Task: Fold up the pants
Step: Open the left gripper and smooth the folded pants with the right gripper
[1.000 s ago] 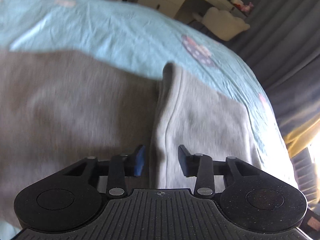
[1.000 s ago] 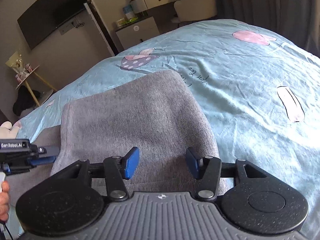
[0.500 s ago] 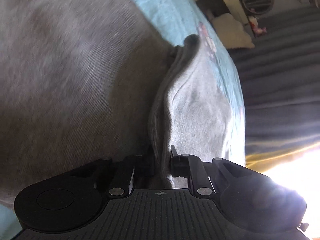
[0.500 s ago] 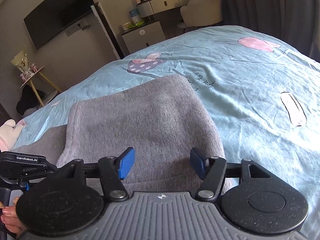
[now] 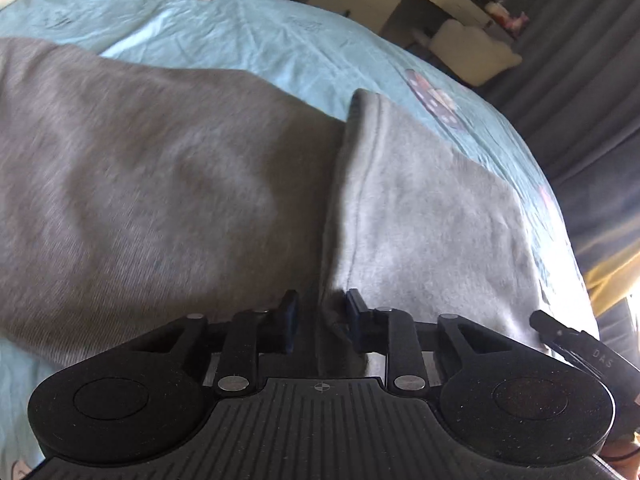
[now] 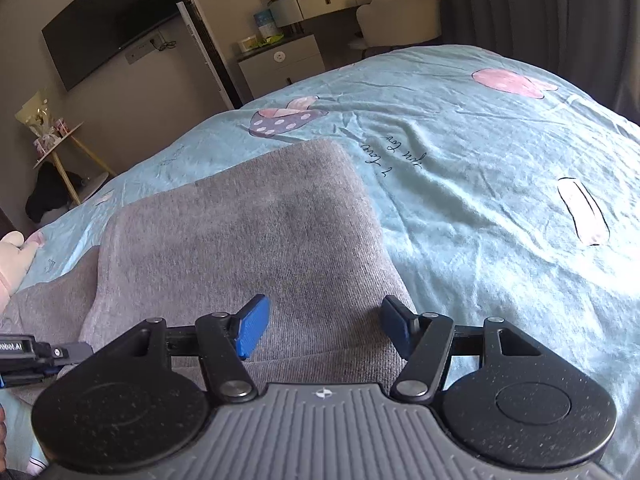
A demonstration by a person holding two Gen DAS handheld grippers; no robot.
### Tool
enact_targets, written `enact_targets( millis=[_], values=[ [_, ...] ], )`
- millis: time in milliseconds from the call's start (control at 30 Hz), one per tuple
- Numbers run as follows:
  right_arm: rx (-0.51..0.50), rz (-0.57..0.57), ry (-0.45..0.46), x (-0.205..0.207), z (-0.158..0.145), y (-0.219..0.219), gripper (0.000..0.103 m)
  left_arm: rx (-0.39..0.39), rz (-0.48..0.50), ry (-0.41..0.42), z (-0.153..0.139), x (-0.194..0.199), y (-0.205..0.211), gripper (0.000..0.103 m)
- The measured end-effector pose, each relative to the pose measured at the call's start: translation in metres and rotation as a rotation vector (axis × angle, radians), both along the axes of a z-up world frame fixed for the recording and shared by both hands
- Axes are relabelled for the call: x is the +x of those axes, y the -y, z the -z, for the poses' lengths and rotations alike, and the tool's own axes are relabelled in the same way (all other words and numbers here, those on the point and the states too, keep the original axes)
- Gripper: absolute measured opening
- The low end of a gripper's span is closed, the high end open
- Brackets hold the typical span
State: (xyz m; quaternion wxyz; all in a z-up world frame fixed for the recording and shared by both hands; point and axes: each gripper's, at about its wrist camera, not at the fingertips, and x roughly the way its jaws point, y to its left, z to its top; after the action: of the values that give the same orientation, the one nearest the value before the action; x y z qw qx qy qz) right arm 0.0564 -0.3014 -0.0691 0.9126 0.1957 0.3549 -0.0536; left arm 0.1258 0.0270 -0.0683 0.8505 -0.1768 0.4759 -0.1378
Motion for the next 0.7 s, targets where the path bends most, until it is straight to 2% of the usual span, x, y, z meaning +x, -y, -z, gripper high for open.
enact_targets(
  millis=[67, 100, 200, 233, 333, 433, 500, 567, 633, 700],
  values=[
    [-0.016, 0.000, 0.006, -0.001, -0.001, -0.002, 0.062, -0.037, -0.024, 0.000, 0.000, 0.005, -0.003, 0.032],
    [-0.024, 0.000, 0.012, -0.001, -0.002, -0.003, 0.059, -0.049, -0.032, 0.010, -0.002, 0.008, -0.004, 0.038],
    [-0.043, -0.011, 0.025, 0.000, -0.007, -0.006, 0.041, -0.035, -0.052, 0.045, -0.010, 0.012, -0.003, 0.042],
    [-0.052, -0.019, 0.031, 0.001, -0.009, -0.007, 0.039, -0.017, -0.060, 0.060, -0.012, 0.014, 0.001, 0.042],
    [-0.109, -0.061, 0.065, 0.010, -0.018, -0.016, 0.039, 0.064, -0.060, 0.102, -0.013, 0.018, 0.013, 0.049],
    [-0.153, -0.127, 0.043, 0.034, -0.019, -0.029, 0.039, 0.147, -0.053, 0.063, 0.002, 0.023, 0.021, 0.053],
    [-0.159, -0.187, -0.033, 0.054, -0.011, -0.035, 0.039, 0.137, -0.054, 0.080, 0.009, 0.022, 0.018, 0.055],
    [-0.218, -0.223, -0.086, 0.067, -0.001, -0.045, 0.039, 0.118, -0.061, 0.086, 0.009, 0.020, 0.014, 0.056],
    [-0.288, -0.259, -0.084, 0.072, 0.004, -0.051, 0.039, 0.103, -0.065, 0.085, 0.011, 0.020, 0.008, 0.056],
    [-0.316, -0.272, -0.084, 0.075, 0.007, -0.053, 0.039, 0.089, -0.070, 0.087, 0.012, 0.017, 0.005, 0.056]
  ],
)
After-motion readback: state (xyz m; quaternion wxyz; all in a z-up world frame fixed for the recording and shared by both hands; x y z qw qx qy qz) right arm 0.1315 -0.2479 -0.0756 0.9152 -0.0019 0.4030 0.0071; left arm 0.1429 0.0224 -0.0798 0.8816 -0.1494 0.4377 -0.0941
